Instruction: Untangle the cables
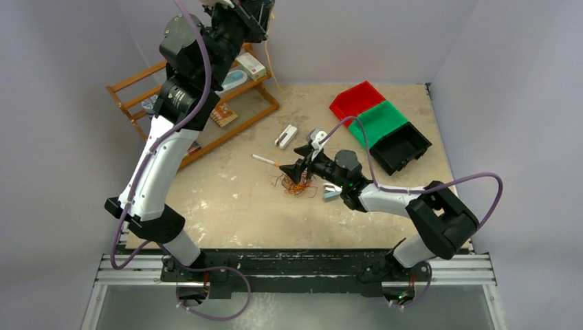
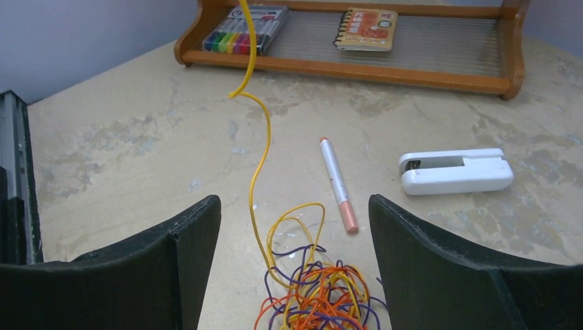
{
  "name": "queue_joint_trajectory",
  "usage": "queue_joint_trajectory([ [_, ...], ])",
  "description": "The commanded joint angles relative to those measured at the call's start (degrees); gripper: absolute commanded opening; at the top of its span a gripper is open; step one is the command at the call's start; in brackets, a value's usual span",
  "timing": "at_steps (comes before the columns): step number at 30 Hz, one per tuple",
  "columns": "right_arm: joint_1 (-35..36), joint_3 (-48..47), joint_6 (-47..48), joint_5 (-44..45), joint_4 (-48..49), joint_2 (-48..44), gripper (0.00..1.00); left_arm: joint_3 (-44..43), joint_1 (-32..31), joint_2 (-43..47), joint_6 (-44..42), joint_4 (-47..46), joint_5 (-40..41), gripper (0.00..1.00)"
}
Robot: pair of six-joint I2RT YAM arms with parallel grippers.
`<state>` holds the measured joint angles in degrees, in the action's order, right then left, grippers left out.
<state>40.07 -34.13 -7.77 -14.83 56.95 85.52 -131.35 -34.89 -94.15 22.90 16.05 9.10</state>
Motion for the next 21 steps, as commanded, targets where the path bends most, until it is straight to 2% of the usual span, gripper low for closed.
queue_joint_trajectory([
  [1, 0.03, -5.10, 5.45, -5.45, -1.82, 3.21, 0.80, -0.12, -0.12, 2.75, -1.44, -2.85, 0.21, 0.00],
  [8, 0.05, -11.78, 6.66, -9.20, -3.64, 10.68, 0.70, 0.91, -0.13, 3.56, -1.69, -2.47, 0.45, 0.00],
  [13, 0.01, -11.01, 5.11, -8.37, -3.00, 11.15, 0.42, 2.85, -0.13, 5.27, -2.52, -1.68, 2.19, 0.00],
  [17, -0.62, -8.43, 0.24, -7.99, 0.83, 8.23, 0.08, 7.30, -0.10, 7.53, -1.28, -1.89, 3.85, 0.00],
  [19, -0.86, -7.82, -1.51, -7.08, 1.14, 6.03, 0.03, 11.39, -0.15, 9.55, -0.77, -3.08, 6.23, 0.00],
  [21, -1.04, -7.98, -2.07, -6.20, -1.33, 3.23, 0.02, 16.59, -0.17, 12.14, 0.00, -3.66, 9.84, 0.00],
])
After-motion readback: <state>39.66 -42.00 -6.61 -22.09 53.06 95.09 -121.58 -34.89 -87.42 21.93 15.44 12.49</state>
